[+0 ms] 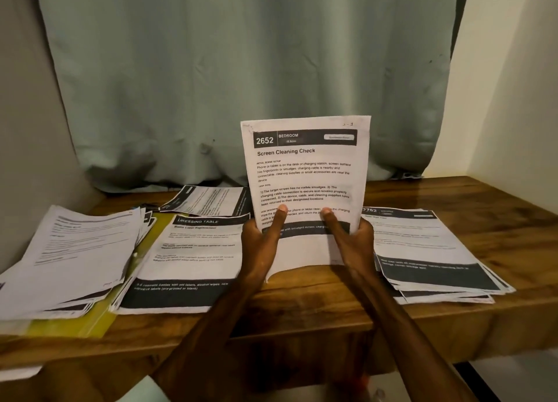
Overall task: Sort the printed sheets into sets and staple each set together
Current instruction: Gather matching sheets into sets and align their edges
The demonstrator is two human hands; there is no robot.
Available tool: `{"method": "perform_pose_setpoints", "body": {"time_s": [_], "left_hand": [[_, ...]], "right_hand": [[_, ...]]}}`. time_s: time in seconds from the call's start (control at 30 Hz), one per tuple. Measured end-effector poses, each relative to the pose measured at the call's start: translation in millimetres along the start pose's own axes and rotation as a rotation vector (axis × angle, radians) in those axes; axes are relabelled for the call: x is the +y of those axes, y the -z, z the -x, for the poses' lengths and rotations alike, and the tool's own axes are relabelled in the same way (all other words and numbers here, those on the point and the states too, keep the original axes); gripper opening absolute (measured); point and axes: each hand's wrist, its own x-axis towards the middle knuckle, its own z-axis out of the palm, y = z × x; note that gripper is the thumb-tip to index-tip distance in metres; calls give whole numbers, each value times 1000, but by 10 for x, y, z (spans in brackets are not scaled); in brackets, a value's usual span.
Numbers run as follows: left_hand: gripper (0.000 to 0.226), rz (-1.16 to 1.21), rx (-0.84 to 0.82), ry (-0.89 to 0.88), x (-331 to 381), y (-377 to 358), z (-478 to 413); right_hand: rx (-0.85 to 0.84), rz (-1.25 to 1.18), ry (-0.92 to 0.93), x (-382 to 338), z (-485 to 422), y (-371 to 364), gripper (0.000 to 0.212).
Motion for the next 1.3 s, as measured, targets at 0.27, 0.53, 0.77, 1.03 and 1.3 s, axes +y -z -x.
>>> {"method": "perform_pose_setpoints", "body": {"time_s": [0.27, 0.53, 0.77, 1.03, 1.3], "left_hand": [[22, -88, -113, 7, 141, 160, -172], [32, -229, -382, 149, 251, 351, -283], [32, -369, -284, 110, 119, 351, -715], [22, -381, -331, 140, -187, 228, -868], [33, -244, -186, 17, -218, 288, -945]], "right_hand": [[-227, 118, 77, -353, -258, 179, 16], [-354, -78, -110, -511, -498, 154, 26], [-395, 155, -227, -268, -524, 246, 21], [-290, 73, -242, -6, -769, 194, 35], [-228, 6, -211, 98, -784, 251, 30]]}}
